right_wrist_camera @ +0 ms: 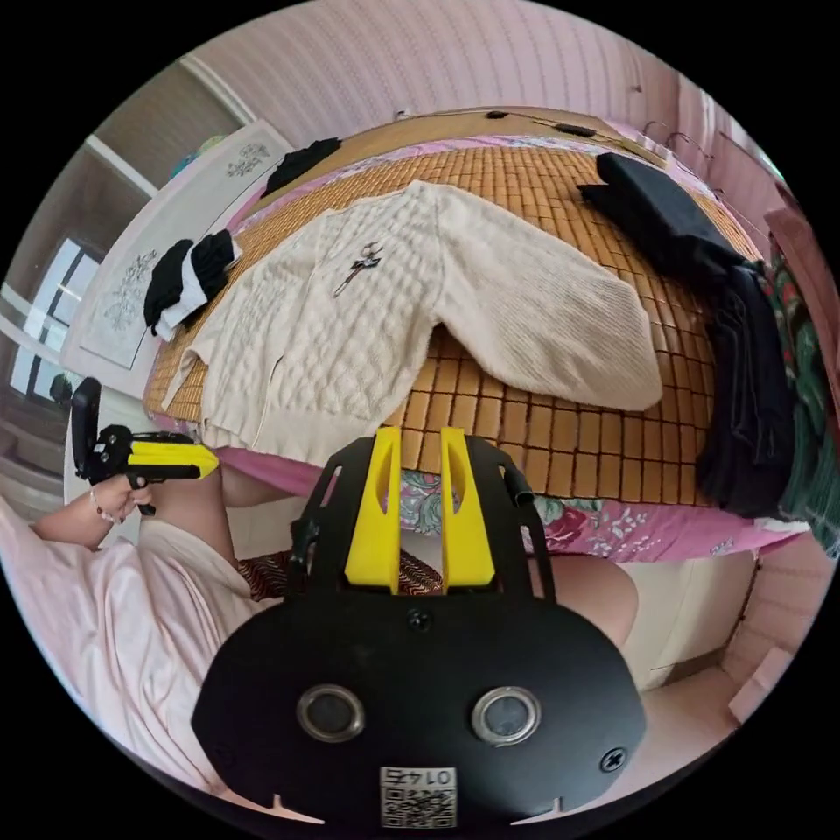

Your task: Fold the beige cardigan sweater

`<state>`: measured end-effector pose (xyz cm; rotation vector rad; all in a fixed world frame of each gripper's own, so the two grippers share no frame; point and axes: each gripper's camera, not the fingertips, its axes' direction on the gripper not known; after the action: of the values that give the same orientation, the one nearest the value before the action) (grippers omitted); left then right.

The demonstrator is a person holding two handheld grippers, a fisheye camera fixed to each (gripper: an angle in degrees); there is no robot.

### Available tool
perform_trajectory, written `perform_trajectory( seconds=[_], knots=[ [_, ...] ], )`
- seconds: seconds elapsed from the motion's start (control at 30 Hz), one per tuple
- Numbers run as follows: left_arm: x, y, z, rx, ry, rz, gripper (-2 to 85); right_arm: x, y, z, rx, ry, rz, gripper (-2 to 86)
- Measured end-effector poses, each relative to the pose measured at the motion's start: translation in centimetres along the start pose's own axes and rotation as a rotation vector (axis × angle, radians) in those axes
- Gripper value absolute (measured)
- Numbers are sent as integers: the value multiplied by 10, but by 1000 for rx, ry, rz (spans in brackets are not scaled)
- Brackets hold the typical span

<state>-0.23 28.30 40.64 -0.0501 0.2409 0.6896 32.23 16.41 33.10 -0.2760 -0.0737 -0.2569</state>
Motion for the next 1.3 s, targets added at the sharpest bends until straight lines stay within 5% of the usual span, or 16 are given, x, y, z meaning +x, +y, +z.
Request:
perform_trajectory(
  seconds=[0.17,0.47,0.9,1.03,1.3],
  knots=[
    [27,-35,-5,-12,-40,55,-9,83,13,-38,214,0,231,64],
    [82,-133,2,-32,-52,176,-8,104,-2,-35,275,390,121,74],
    [145,-288,27,7,-97,293,18,142,9,-33,221,181,71,28],
    [158,-325,52,-18,-139,283,43,136,14,-42,178,242,38,5],
    [166,-352,80,-84,-142,229,42,127,75,-112,444,511,72,-2]
  ],
)
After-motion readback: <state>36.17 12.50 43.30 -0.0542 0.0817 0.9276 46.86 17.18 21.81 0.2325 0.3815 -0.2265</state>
